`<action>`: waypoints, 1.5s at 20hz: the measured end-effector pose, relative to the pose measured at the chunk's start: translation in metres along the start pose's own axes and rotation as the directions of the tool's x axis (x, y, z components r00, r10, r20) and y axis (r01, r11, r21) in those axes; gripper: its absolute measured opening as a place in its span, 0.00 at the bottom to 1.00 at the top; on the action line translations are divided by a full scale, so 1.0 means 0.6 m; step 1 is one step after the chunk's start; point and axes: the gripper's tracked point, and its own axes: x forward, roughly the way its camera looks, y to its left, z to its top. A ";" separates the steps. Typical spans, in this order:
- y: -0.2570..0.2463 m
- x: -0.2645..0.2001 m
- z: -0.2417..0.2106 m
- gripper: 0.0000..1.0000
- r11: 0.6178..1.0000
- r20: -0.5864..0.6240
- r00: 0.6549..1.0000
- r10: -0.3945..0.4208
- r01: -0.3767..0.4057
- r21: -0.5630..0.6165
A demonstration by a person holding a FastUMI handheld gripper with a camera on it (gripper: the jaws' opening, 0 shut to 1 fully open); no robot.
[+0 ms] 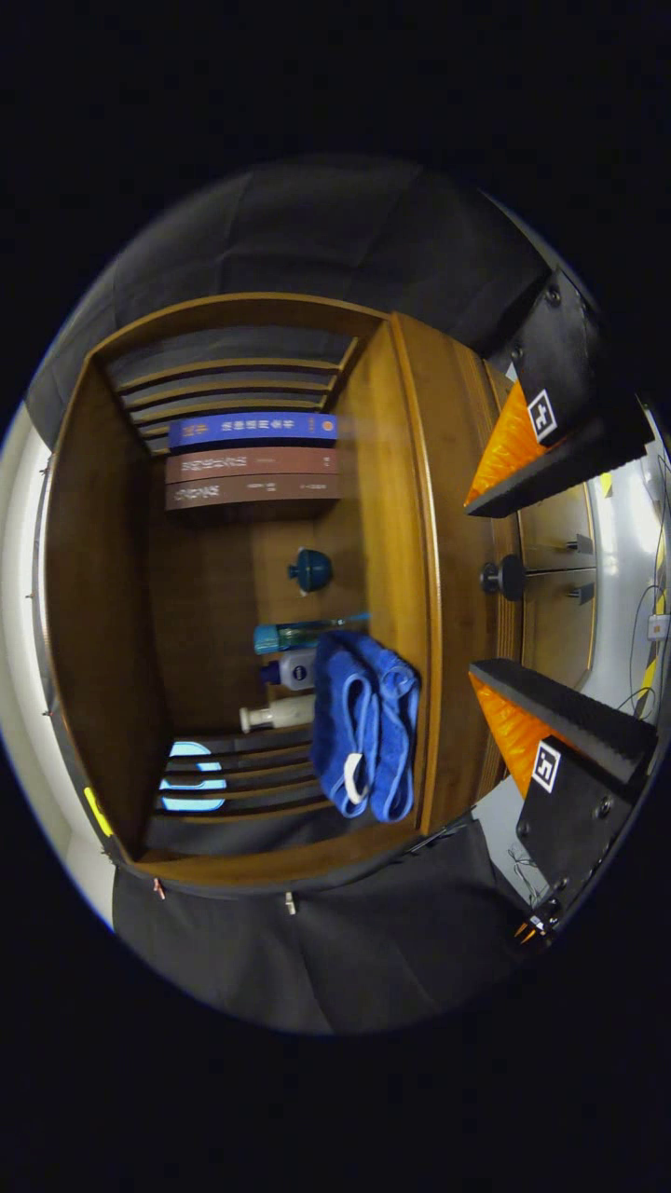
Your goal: Pull open the drawer, take out the items inside it, and place them on the countertop above the cabinet.
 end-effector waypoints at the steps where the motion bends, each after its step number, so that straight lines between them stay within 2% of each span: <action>1: -0.003 0.018 -0.013 1.00 1.000 -0.016 1.000 -0.004 0.004 -0.004; 9: -0.018 0.124 -0.101 1.00 0.999 -0.119 0.992 -0.032 0.031 -0.007; 11: -0.019 0.141 -0.117 0.95 1.000 -0.144 0.989 -0.026 0.028 0.011; 12: -0.020 0.145 -0.119 0.88 0.999 -0.146 0.989 -0.027 0.029 0.014; 14: -0.020 0.153 -0.125 0.53 1.000 -0.134 0.991 -0.020 0.019 -0.007; 15: -0.014 0.149 -0.120 0.53 1.000 -0.123 0.992 -0.019 0.017 -0.018; 16: -0.014 0.146 -0.119 0.46 1.000 -0.127 0.992 -0.019 0.016 -0.021; 17: -0.014 0.141 -0.118 0.45 1.000 -0.124 0.992 -0.019 0.017 -0.019; 18: -0.014 0.148 -0.118 0.36 1.000 -0.128 0.992 -0.022 0.019 -0.021; 25: -0.013 0.138 -0.116 0.36 0.999 -0.128 0.991 -0.022 0.019 -0.030; 30: -0.011 0.097 -0.129 0.36 0.999 -0.138 0.990 -0.020 0.014 -0.041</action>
